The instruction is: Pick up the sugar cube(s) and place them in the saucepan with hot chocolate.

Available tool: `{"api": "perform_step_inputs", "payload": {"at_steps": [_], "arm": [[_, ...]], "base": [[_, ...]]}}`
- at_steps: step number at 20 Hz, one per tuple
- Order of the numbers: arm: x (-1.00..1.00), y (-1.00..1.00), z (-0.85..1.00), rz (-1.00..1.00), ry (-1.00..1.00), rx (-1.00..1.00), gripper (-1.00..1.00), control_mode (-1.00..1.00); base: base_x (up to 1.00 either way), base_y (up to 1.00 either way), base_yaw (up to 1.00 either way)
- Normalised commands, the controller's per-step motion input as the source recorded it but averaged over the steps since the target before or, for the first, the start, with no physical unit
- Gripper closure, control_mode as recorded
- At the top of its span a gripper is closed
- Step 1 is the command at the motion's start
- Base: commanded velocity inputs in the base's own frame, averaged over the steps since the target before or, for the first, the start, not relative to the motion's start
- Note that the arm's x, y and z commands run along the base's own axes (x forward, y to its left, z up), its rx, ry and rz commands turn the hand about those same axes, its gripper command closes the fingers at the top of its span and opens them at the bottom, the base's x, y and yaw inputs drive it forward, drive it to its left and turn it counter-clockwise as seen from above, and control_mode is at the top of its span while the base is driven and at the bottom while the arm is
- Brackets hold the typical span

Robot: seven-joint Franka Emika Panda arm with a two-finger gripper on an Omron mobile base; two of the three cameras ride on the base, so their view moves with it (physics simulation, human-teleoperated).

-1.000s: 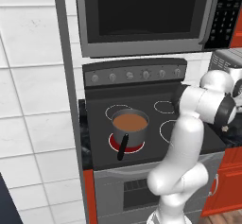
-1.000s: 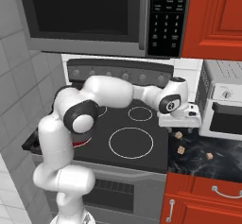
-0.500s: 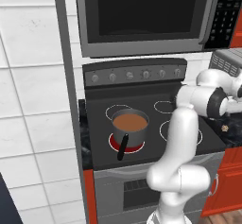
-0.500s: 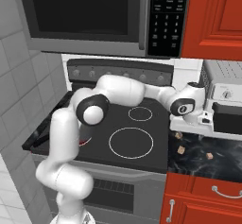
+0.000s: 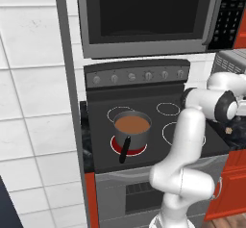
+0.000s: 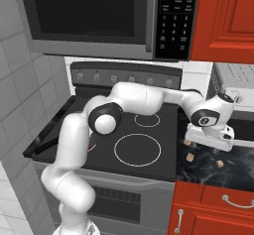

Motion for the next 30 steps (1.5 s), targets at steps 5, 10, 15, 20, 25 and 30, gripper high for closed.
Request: {"api": "perform_step_inputs", "payload": {"at_steps": [5,10,15,20,25,30], "arm": [[-0.05,0.17,0.00,0.00,-0.09,0.06,-1.00,-1.00],[0.00,0.38,0.00,0.00,-0.07,0.00,-1.00,-1.00],[-0.09,0.46,0.00,0.00,-0.04,-0.02,-1.00,-1.00],[0.00,0.30,-0.01,0.00,-0.10,-0.09,-1.00,-1.00],[0.00,0.13,-0.12,0.00,-0.08,-0.15,-1.00,-1.00],[0.29,0.04,-0.07,0.00,-0.01,-0.12,-1.00,-1.00]], "base": [[0.00,0.00,0.00],[0.00,0.00,0.00],[0.00,0.00,0.00],[0.00,0.00,0.00],[0.00,0.00,0.00],[0.00,0.00,0.00]]}}
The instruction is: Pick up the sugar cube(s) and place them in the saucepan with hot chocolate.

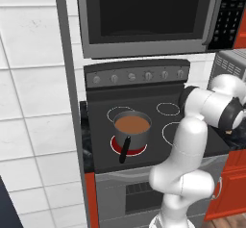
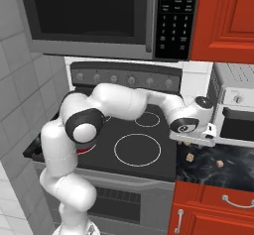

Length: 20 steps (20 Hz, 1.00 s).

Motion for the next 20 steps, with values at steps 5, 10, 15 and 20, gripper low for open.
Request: {"api": "perform_step_inputs", "payload": {"at_steps": [5,10,15,20], "arm": [[0.23,0.00,-0.14,0.00,0.05,-0.03,-1.00,-1.00],[0.23,-0.01,-0.32,0.00,0.04,0.00,-1.00,-1.00],[0.00,-0.15,-0.13,0.00,0.01,0.00,-1.00,-1.00],[0.00,-0.14,0.00,0.00,0.00,0.00,-1.00,-1.00]], "base": [[0.00,0.00,0.00],[0.00,0.00,0.00],[0.00,0.00,0.00],[0.00,0.00,0.00]]}}
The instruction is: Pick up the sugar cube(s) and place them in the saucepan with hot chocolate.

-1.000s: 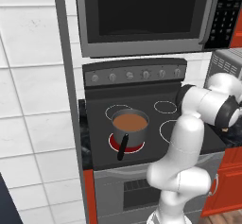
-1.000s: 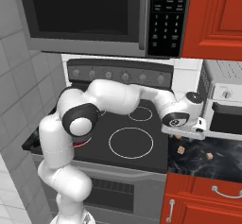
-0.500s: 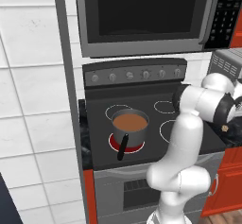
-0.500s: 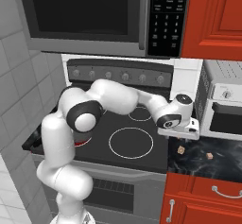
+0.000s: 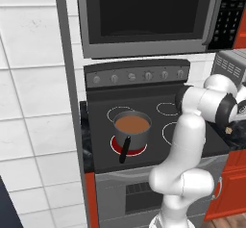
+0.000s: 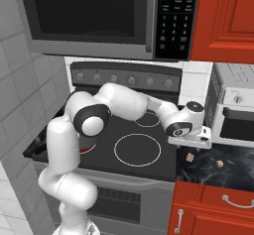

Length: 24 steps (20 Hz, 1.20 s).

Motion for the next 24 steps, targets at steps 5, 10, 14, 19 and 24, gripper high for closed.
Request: {"api": "perform_step_inputs", "payload": {"at_steps": [5,10,14,19,24], "arm": [[0.00,-0.09,-0.01,0.00,0.00,0.00,-1.00,-1.00],[0.00,0.00,-0.10,0.00,0.00,0.00,-1.00,-1.00],[0.00,0.00,-0.18,0.00,0.02,0.00,-1.00,-1.00],[0.00,0.00,-0.28,0.00,0.06,0.00,-1.00,-1.00],[0.00,-0.03,-0.20,0.00,0.04,0.00,-1.00,-1.00]], "base": [[0.00,0.00,0.00],[0.00,0.00,0.00],[0.00,0.00,0.00],[0.00,0.00,0.00],[0.00,0.00,0.00]]}}
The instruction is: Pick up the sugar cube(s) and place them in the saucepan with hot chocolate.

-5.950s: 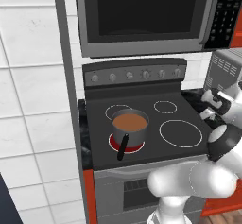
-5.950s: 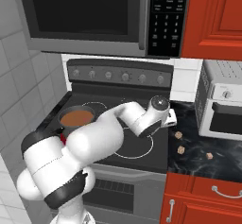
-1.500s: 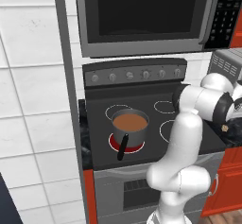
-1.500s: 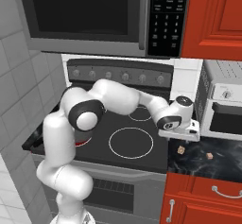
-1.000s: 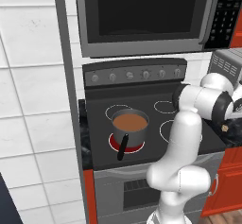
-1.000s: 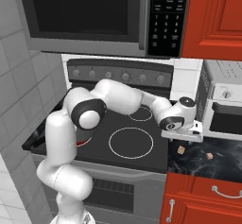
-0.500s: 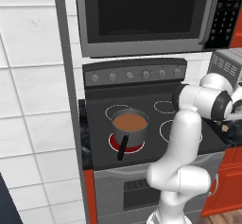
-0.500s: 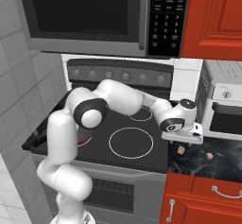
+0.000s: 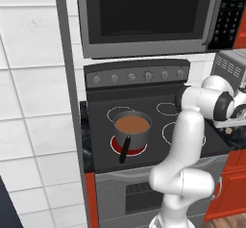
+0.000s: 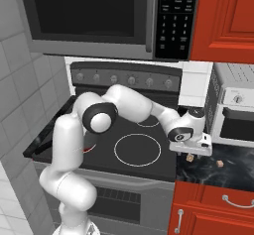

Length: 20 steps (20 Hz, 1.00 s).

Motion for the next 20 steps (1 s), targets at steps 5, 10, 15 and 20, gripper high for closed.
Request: {"api": "perform_step_inputs", "payload": {"at_steps": [5,10,15,20], "arm": [[0.00,-0.11,-0.15,0.00,0.02,0.00,-1.00,-1.00],[0.00,-0.04,-0.14,0.00,0.03,0.00,-1.00,-1.00],[0.00,0.00,-0.19,0.00,0.01,0.01,-1.00,-1.00],[0.00,0.00,-0.12,0.00,0.00,0.00,1.00,-1.00]], "base": [[0.00,0.00,0.00],[0.00,0.00,0.00],[0.00,0.00,0.00],[0.00,0.00,0.00]]}}
